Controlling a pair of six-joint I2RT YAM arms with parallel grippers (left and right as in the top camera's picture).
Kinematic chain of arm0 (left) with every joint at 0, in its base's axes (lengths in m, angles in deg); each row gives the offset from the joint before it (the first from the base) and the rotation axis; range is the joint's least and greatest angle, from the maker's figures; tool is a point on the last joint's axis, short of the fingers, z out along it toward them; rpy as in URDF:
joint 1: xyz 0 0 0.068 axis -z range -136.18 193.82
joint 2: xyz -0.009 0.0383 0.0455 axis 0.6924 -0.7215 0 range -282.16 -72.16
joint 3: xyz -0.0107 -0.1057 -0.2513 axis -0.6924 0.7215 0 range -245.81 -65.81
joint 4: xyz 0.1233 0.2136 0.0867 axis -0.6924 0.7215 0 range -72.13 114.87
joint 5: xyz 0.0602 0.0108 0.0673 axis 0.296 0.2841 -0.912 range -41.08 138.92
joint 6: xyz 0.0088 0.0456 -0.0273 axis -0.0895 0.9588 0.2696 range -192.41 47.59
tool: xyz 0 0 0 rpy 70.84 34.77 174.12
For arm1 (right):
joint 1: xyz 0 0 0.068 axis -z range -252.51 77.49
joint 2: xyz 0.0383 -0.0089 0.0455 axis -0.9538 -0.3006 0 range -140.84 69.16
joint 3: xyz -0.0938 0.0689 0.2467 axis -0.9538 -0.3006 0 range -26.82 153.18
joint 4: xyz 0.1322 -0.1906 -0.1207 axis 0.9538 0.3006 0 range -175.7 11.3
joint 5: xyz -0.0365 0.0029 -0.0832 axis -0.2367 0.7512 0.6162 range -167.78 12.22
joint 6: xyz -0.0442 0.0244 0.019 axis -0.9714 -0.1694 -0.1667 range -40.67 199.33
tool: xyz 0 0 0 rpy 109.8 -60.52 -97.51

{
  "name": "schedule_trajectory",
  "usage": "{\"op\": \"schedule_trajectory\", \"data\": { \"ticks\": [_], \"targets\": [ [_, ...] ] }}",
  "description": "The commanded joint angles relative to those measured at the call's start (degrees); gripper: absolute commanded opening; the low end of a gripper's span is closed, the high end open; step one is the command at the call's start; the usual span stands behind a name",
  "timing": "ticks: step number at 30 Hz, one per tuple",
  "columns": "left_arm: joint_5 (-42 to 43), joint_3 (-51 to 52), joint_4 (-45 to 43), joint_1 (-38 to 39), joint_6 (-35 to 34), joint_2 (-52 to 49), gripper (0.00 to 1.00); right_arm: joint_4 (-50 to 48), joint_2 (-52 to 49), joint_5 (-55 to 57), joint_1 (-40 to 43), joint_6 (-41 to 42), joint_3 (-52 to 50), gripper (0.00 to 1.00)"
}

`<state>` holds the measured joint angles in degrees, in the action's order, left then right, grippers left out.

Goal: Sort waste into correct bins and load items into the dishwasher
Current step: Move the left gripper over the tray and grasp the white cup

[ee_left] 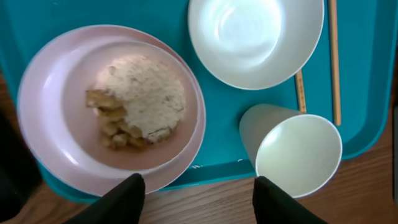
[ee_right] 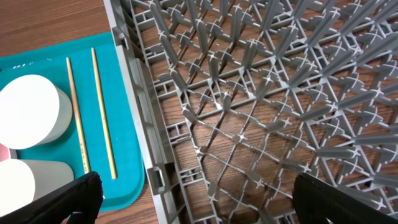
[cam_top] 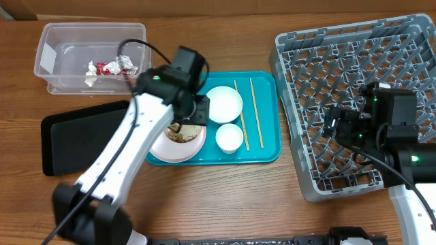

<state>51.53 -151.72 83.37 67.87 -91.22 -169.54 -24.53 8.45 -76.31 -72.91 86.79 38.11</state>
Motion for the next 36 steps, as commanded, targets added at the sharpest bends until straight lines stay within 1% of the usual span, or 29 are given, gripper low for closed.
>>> {"op": "schedule_trajectory", "data": {
  "ticks": [1,8,13,16,19,22,23,25,26,27,30,33,34,36],
  "targets": [
    [6.05,0.46,-0.85,1.05,3.61,-3.56,0.56,-0.26,0.24,0.37,0.15,-0.15,1.51,1.00],
    [9.99,0.46,-1.07,2.60,5.11,-8.44,0.56,-0.17,0.24,0.39,0.15,-0.15,1.51,1.00],
    [10.12,0.46,-1.75,3.41,5.11,-10.99,0.57,-0.17,0.24,0.39,0.15,-0.15,1.51,1.00],
    [10.03,0.48,-1.79,3.43,5.11,-12.13,0.56,-0.17,0.24,0.39,0.15,-0.15,1.51,1.00],
    [9.94,0.48,-2.03,3.43,5.09,-13.49,0.49,-0.17,0.24,0.39,0.15,-0.15,1.51,1.00],
    [10.56,0.48,-1.88,3.43,5.11,-14.82,0.44,-0.15,0.24,0.39,0.15,-0.15,1.51,1.00],
    [10.86,0.48,-1.79,3.43,5.11,-15.19,0.38,-0.15,0.24,0.39,0.15,-0.15,1.51,1.00],
    [10.99,0.48,-1.70,3.43,5.11,-15.45,0.17,-0.15,0.24,0.39,0.15,-0.15,1.51,1.00],
    [11.02,0.46,-1.75,3.41,5.09,-15.43,0.09,-0.15,0.24,0.39,0.15,-0.15,1.51,1.00],
    [11.06,0.33,-1.75,3.41,5.09,-15.30,0.05,-0.15,0.24,0.39,0.15,-0.15,1.51,1.00],
    [11.41,-0.94,-0.96,3.30,5.14,-15.21,0.04,-0.20,0.24,0.44,0.15,-0.17,1.51,1.00],
    [11.69,-3.82,2.14,2.93,5.64,-15.21,0.04,-0.09,0.24,2.45,0.15,-0.07,1.51,1.00],
    [12.59,-5.66,4.17,2.51,6.69,-15.21,0.04,-0.17,0.24,4.13,0.15,0.57,1.51,1.00],
    [15.26,-9.16,7.56,1.57,9.46,-15.21,0.04,-1.16,0.24,9.20,0.15,4.66,1.51,1.00]
  ]
}}
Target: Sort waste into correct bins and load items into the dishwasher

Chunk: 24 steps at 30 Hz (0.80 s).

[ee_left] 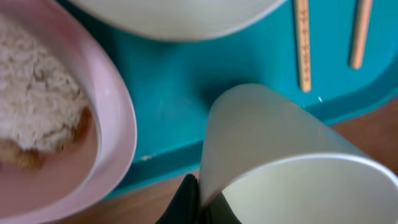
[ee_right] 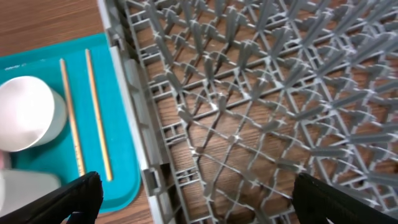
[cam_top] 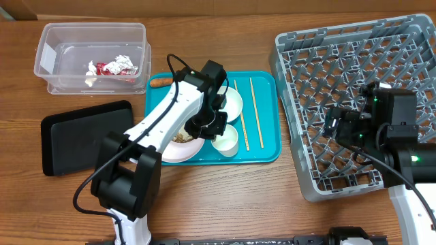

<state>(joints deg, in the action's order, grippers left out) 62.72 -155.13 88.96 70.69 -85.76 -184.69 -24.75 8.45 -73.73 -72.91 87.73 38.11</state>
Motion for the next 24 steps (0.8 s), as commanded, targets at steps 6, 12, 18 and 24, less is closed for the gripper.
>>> {"op": "schedule_trajectory", "data": {
  "ticks": [6,12,18,24],
  "targets": [
    [24.39,-13.00,0.13,-6.78,9.97,-0.07,0.04,-10.08,-0.94,3.72,0.15,4.63,1.51,1.00],
    [56.78,-12.96,-11.37,-12.87,6.75,-1.33,0.04,-17.05,-5.95,-34.18,0.15,-13.77,1.51,1.00],
    [67.84,-12.96,-12.26,-13.73,6.03,-1.75,0.04,-19.85,-10.16,-60.52,0.15,-24.15,1.51,1.00],
    [68.76,-12.96,-12.24,-12.13,6.01,-1.75,0.04,-23.19,-12.94,-68.24,0.15,-24.96,1.51,1.00]
  ]
}}
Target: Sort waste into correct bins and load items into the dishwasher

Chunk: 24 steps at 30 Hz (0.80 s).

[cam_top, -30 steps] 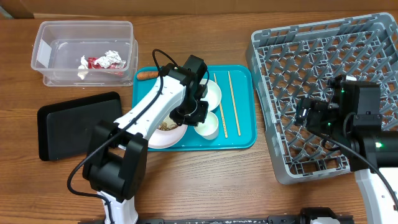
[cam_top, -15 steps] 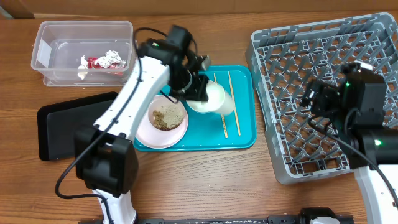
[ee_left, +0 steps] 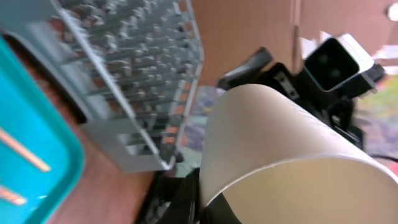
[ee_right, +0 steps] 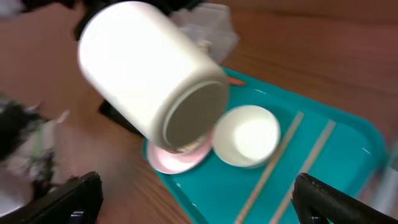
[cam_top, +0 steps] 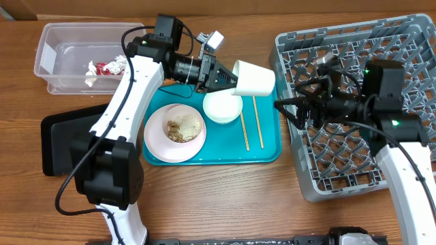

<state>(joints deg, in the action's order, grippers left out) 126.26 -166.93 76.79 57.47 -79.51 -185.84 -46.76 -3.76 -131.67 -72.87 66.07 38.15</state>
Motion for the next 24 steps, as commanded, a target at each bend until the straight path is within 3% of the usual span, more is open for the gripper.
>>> {"op": "schedule_trajectory", "data": {
  "ticks": [1,21,24],
  "targets": [
    [5.25,-1.16,-0.04,1.40,-0.26,-0.57,0.04,-1.66,-0.76,-10.38,0.11,-3.30,1.46,1.00],
    [9.33,-1.16,-0.70,5.53,-2.78,-0.57,0.04,-7.43,-0.79,-14.10,0.09,-3.30,1.46,1.00],
    [9.31,-1.16,-0.70,5.53,-2.78,-0.59,0.04,-8.37,-0.79,-16.50,0.09,-3.30,1.46,0.95]
  ]
}}
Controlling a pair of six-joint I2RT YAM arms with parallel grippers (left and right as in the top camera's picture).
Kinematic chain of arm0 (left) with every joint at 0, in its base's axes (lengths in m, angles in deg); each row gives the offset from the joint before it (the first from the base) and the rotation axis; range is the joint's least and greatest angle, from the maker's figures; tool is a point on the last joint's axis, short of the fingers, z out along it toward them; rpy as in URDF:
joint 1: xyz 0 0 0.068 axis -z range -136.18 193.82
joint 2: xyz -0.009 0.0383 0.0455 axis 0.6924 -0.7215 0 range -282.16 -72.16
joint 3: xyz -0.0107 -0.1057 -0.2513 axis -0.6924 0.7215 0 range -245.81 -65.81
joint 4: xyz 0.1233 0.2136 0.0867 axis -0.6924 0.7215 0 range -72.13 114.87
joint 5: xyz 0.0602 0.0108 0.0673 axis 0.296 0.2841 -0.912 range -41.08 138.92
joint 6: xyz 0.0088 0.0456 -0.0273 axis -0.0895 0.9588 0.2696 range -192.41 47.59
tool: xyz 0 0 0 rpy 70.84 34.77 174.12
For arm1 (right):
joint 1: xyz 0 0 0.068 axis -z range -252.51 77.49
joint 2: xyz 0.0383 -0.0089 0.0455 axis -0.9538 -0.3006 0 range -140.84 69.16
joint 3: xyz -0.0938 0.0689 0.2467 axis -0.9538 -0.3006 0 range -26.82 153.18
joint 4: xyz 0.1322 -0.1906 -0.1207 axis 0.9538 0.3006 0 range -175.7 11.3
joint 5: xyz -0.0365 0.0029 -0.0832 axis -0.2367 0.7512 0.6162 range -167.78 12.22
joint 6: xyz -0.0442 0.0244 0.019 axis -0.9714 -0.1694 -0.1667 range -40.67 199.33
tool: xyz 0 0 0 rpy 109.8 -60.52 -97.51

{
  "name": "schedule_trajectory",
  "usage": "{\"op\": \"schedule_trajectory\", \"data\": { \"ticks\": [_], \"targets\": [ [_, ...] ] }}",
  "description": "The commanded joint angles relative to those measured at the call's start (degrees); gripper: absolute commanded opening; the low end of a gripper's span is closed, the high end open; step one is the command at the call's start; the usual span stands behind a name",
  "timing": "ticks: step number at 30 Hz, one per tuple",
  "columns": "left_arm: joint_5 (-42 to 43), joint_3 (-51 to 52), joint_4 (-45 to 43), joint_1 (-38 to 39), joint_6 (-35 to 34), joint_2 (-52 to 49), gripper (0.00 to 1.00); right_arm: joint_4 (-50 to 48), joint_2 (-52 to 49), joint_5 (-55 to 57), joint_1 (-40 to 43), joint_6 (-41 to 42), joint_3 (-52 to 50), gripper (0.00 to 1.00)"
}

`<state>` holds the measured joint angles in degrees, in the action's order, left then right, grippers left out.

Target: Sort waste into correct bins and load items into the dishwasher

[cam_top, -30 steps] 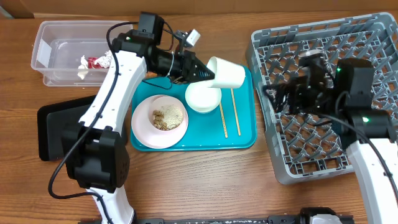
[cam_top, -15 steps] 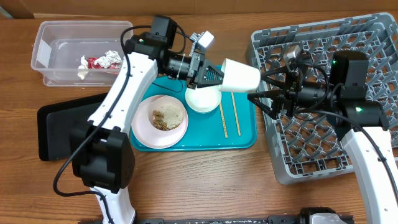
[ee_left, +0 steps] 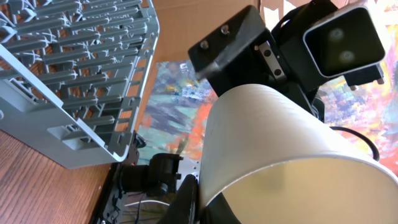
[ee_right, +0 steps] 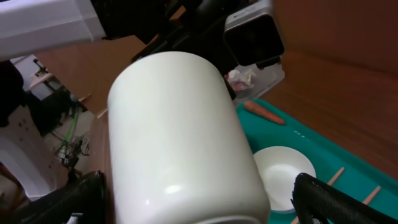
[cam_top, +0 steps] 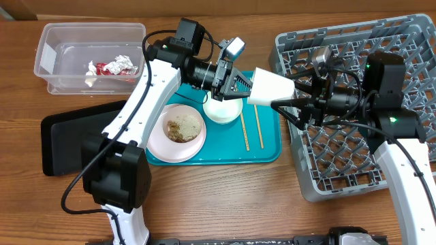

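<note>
A white cup (cam_top: 270, 88) hangs on its side above the right edge of the teal tray (cam_top: 267, 154). My left gripper (cam_top: 240, 86) is shut on its rim, one finger (ee_left: 191, 198) pressed to the outside of the cup (ee_left: 280, 143). My right gripper (cam_top: 289, 105) faces it from the grey dish rack (cam_top: 409, 41) and is open. The closed bottom end of the cup (ee_right: 186, 137) fills the space between its wide-apart fingers (ee_right: 81, 200); I cannot tell whether they touch it.
On the tray lie a pink plate of food scraps (cam_top: 178, 129), a white bowl (cam_top: 223, 109), two chopsticks (cam_top: 259, 124) and an orange scrap (ee_right: 264, 112). A clear bin (cam_top: 48, 41) with wrappers stands back left, a black tray (cam_top: 75, 143) below it.
The left arm has carried the cup further right and lower, from over the bowl to the tray's right edge. The cup's bottom end now lies between the right gripper's open fingers.
My left gripper was open over the plate and cup on the tray, with the right arm over the rack. Then it was shut on the cup's rim. Then the cup was held sideways in the air, the right gripper turned toward it. Now the two meet.
</note>
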<state>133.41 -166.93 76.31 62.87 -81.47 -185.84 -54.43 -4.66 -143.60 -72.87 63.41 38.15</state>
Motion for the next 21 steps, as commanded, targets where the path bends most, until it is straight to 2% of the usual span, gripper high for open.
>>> {"op": "schedule_trajectory", "data": {
  "ticks": [1,5,15,16,17,21],
  "targets": [
    [2.16,-1.16,-0.22,0.13,-0.81,-0.59,0.04,-1.05,0.11,-5.09,0.09,-0.63,1.46,0.91],
    [2.16,-1.16,-0.22,0.13,-0.81,-0.59,0.04,-2.27,0.11,-6.12,0.09,-0.61,1.46,0.70],
    [2.19,-1.16,-0.22,0.13,-0.83,-0.59,0.06,-1.40,0.11,-6.10,0.04,-0.61,1.38,0.70],
    [2.19,-1.16,-0.22,0.13,-0.83,-0.57,0.13,-1.42,0.11,-6.10,0.04,-0.61,1.38,0.70],
    [2.14,-1.16,-0.24,0.13,-0.81,-0.57,0.33,-1.40,0.11,-6.08,0.04,-0.61,1.38,0.70],
    [0.50,-1.16,-0.22,0.11,-0.81,-0.57,0.47,-0.48,0.11,-2.40,0.04,-0.57,1.38,0.73]
  ]
}}
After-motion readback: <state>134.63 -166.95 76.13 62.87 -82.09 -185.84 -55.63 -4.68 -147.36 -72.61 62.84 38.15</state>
